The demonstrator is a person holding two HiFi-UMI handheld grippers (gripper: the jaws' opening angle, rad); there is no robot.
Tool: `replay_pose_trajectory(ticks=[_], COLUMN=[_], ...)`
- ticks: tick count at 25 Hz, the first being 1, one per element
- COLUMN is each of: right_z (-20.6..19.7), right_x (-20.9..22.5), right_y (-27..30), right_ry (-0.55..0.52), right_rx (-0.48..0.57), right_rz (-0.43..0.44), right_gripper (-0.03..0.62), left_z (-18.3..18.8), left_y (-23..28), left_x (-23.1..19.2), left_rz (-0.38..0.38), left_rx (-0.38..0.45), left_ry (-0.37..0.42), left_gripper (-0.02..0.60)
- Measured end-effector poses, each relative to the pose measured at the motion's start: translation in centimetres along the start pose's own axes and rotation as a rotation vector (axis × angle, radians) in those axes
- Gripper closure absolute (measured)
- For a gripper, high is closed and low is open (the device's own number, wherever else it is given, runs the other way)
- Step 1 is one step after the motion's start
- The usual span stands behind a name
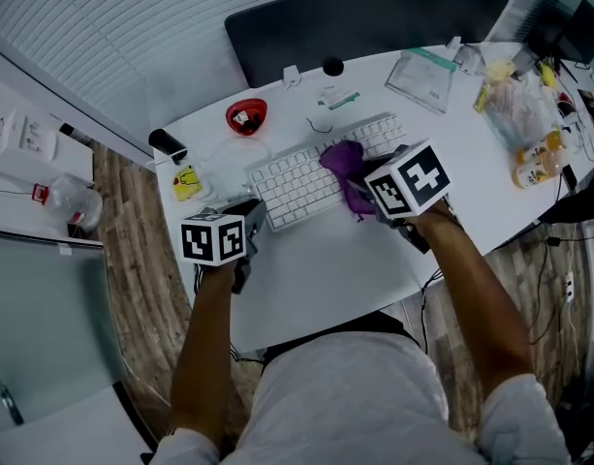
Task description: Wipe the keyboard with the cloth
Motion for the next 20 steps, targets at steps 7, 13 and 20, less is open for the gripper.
replay_pose_trajectory(ticks=[7,13,20], right_z=[1.6,1.9,1.0], right_x=[-8.7,-11.2,-7.7], right_y=[5.4,8.0,6.6], right_ry=[-0.011,-0.053,-0.123], right_rx=[0.011,-0.037,-0.07], right_rz=[0.15,0.124,0.007], right_gripper=[0.505,0.505,0.505], left_z=[-0.1,-0.1,-0.1], left_y=[0.0,-0.1,-0.1], left_x=[0.1,0.0,0.0], left_rz=[-0.001,-0.003,-0.005], left_rx=[0.006,0.01,0.005], left_ry=[-0.006,-0.008,0.0], left_gripper=[0.512,0.512,0.514])
Point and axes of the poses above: the fingertips, and each gripper's own axes: y forward along the fingers, x to its right, z out of its top, the point moved 10 cm from there along -y, backward along the fingers, and after that the axes turned 1 degree about -x, right-handed, at the moved point
